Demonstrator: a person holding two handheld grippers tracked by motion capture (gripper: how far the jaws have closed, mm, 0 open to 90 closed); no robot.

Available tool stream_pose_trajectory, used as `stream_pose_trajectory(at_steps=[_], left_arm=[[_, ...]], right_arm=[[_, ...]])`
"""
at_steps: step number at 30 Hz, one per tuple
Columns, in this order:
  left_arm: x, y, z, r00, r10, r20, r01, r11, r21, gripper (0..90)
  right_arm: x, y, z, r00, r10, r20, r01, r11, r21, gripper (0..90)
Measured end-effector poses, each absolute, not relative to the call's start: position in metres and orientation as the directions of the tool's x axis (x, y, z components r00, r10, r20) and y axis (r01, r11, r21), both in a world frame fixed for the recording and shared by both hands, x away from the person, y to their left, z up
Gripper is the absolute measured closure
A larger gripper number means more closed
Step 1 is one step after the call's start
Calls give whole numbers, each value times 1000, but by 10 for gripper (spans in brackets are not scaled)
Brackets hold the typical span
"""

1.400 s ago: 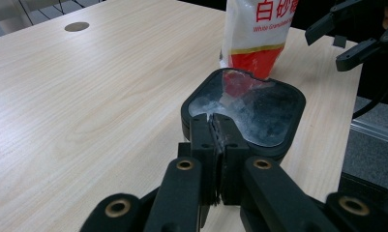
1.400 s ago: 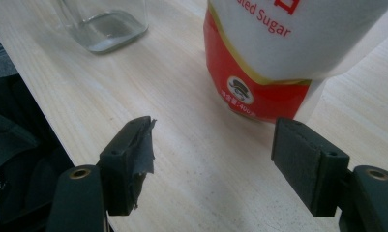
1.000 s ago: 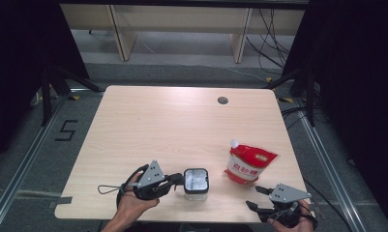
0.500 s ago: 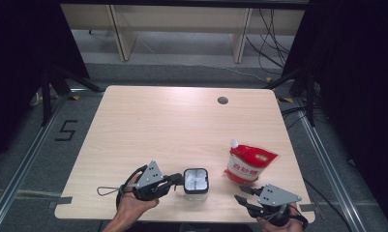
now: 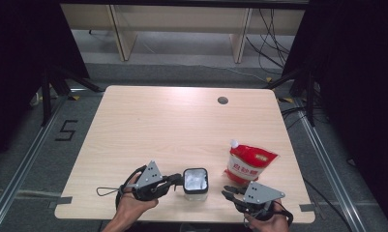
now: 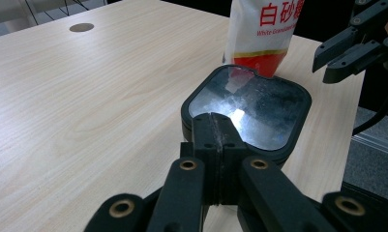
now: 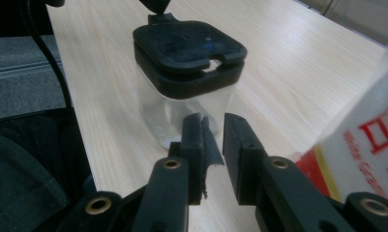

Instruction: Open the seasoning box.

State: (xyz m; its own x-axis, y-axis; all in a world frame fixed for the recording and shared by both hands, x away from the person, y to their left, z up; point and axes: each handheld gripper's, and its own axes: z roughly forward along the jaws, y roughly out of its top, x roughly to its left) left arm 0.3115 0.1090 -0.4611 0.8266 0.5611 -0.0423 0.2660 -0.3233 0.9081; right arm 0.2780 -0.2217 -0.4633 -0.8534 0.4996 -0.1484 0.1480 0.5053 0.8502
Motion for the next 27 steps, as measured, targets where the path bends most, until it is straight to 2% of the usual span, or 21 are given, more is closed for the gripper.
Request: stream_pose_trajectory(at_steps=[27], left_arm=[[311,109,-462,821,569,-48,273,-317,908,891]], right_arm=[[289,-188,-461,-877,442,-188,94,541,836,864]])
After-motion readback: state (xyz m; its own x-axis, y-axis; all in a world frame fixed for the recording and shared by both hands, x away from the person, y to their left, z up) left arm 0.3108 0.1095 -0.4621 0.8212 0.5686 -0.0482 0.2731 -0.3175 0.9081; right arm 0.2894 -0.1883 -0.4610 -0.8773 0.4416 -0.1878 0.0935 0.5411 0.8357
